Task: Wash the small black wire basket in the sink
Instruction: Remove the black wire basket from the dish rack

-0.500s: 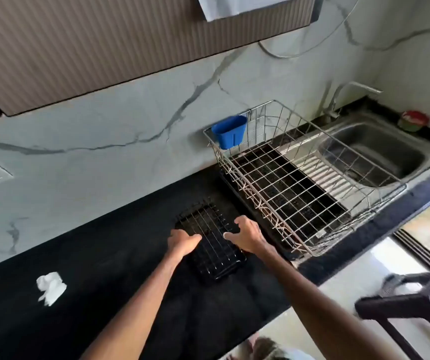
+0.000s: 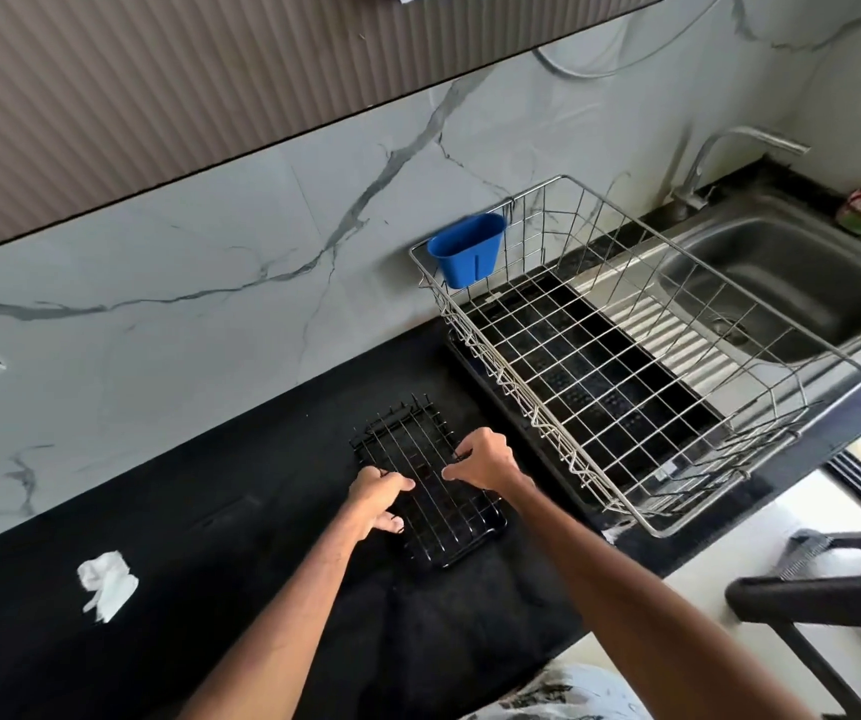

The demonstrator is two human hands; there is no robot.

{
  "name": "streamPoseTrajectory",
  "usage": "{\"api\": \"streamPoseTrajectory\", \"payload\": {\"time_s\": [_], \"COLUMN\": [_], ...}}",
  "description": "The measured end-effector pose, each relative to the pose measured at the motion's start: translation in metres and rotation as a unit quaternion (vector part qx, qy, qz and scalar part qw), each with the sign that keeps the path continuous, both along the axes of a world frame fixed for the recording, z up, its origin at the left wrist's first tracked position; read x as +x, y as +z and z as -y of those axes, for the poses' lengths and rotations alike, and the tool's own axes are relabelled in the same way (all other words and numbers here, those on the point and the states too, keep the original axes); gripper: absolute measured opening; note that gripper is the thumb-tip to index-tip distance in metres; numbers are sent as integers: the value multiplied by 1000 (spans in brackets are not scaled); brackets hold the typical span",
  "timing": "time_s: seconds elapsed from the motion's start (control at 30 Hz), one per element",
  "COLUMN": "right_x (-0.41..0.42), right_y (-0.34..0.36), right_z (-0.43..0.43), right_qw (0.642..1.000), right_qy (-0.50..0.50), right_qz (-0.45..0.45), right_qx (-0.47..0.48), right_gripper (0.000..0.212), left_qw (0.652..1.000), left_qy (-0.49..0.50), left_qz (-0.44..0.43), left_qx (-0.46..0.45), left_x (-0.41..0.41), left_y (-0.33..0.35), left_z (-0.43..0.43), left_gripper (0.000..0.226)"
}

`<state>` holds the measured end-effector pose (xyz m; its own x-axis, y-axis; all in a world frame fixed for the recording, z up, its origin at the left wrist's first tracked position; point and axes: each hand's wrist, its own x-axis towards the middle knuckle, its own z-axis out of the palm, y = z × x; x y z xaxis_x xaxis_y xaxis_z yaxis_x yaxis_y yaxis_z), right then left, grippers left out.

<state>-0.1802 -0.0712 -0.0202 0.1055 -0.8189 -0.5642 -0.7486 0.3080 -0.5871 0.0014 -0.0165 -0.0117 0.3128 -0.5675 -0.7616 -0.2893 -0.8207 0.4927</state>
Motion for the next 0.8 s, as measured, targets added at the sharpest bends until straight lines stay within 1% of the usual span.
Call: {"api": "streamPoseTrajectory", "payload": {"time_s": [0.07,0.1,0.17,0.23,0.33,0.47,0.57,0.67,0.8], "right_x": [3,4,5,3,-3,-10,-19,-31,-52], "right_y": [4,7,17,29,47,77,101,126,154], "right_z": [-1,-4,-9,-16,-28,-51,-72,-93,-121], "right_qw": [1000,1000,999,998,993,979,964,949,928], "right_qy": [1,0,-8,-21,-36,-37,-47,-51,-99], "right_qz": [11,18,28,44,96,149,167,165,173], "right_qx": [-11,-14,-23,-34,-60,-135,-200,-264,-316], "right_gripper": [13,6,2,5,11,14,16,23,22], "left_qw": [1000,1000,999,996,985,955,926,887,841], "left_qy": [2,5,12,33,68,80,56,42,49], "left_qz": [-3,-2,4,3,5,39,84,136,127], "left_qx": [-9,-18,-44,-83,-161,-284,-363,-439,-523], "left_x": [0,-1,-3,-2,-2,-6,-13,-28,-55], "left_y": [4,6,12,20,34,57,79,102,129], "left_z": [-4,-7,-14,-20,-31,-53,-69,-84,-100], "left_gripper": [40,37,31,26,23,21,25,25,32]}}
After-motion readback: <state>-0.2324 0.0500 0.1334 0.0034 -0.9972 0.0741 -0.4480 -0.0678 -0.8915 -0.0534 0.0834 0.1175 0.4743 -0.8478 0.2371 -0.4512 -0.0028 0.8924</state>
